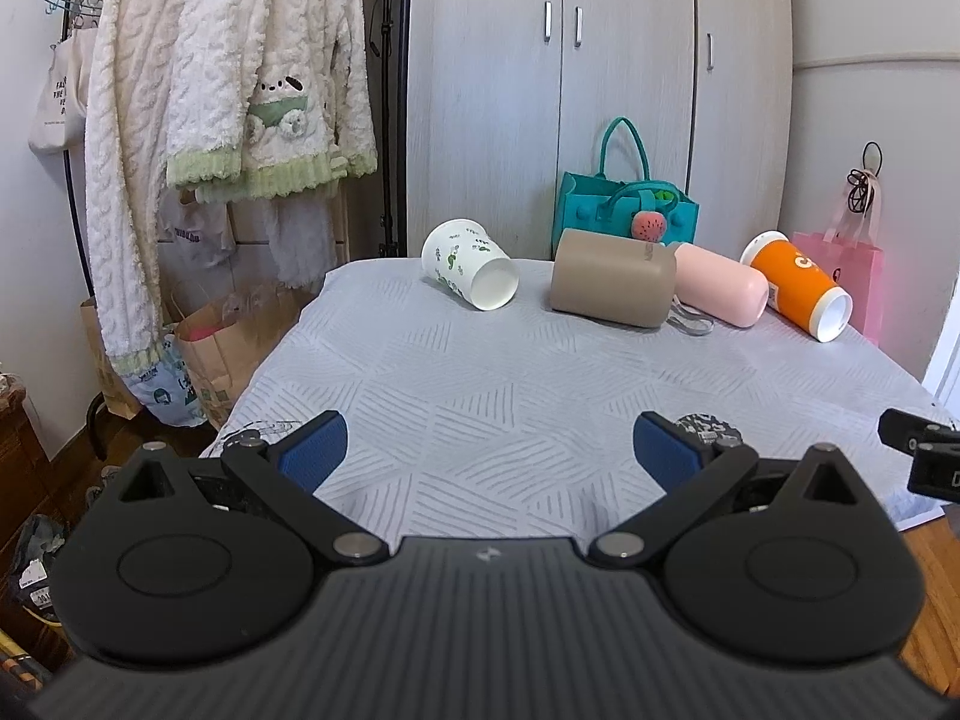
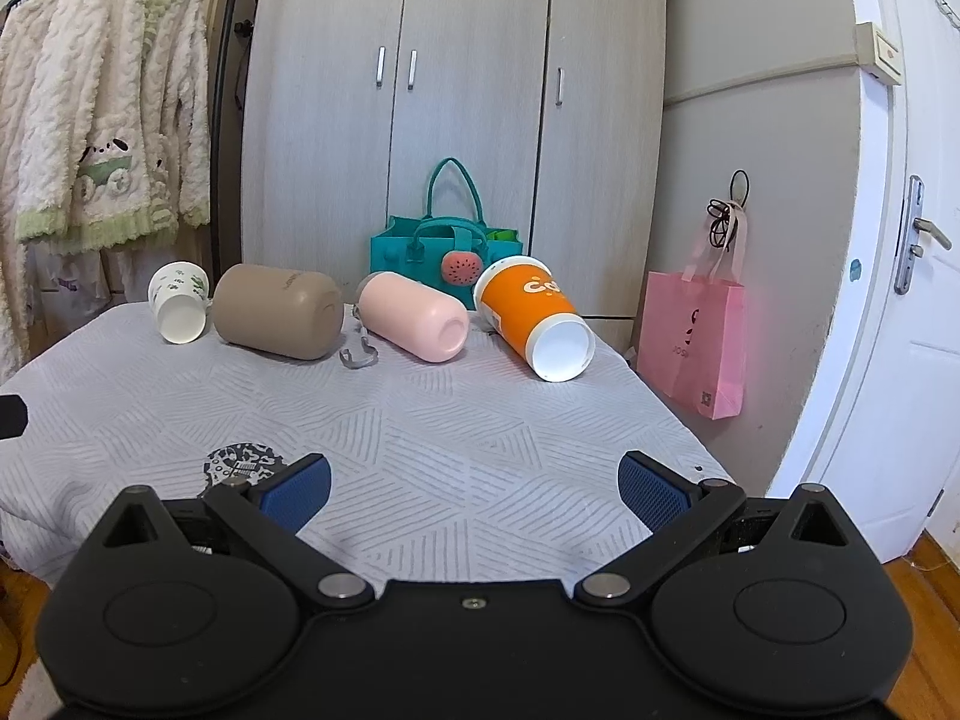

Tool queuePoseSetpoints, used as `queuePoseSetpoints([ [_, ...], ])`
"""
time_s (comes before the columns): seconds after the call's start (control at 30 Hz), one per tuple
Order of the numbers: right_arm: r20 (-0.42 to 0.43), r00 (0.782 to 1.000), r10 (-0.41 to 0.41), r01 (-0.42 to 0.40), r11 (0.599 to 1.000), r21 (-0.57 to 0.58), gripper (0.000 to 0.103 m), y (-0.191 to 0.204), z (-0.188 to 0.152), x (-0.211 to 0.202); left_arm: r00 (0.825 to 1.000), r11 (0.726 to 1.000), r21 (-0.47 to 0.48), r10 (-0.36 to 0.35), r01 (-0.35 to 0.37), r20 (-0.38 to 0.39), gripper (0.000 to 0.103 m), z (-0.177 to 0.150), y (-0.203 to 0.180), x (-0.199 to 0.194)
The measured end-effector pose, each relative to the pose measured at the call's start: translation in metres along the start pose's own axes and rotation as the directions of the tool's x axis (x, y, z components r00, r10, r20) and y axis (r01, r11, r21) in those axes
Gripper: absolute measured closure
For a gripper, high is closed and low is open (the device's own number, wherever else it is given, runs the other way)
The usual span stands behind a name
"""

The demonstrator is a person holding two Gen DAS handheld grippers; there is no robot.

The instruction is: Flip cup upright

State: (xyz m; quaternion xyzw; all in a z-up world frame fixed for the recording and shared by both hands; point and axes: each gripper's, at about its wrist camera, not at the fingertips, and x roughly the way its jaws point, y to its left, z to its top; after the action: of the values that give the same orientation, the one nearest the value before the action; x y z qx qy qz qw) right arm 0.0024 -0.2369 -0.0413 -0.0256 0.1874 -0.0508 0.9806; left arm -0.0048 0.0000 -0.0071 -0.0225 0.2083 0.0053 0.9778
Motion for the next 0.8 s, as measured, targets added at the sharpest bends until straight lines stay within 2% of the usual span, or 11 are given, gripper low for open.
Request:
queuePoseSetpoints([
  [0.7,-0.002,1.000,0.002,-0.002,1.000,-0.006,0.000,0.0032,0.0002,-0.0012,1.000,1.000,-0.008,-0.005,0.004,-0.014,0.000,-0.0001,0.0035,0.0032],
  [0.8,0.002,1.000,0.000,0.000,1.000,-0.005,0.000,0.0033,0.0022,-0.0036,0.999,1.000,-0.015,0.000,0.000,-0.045,0.000,0.0007,0.0055,0.0023],
])
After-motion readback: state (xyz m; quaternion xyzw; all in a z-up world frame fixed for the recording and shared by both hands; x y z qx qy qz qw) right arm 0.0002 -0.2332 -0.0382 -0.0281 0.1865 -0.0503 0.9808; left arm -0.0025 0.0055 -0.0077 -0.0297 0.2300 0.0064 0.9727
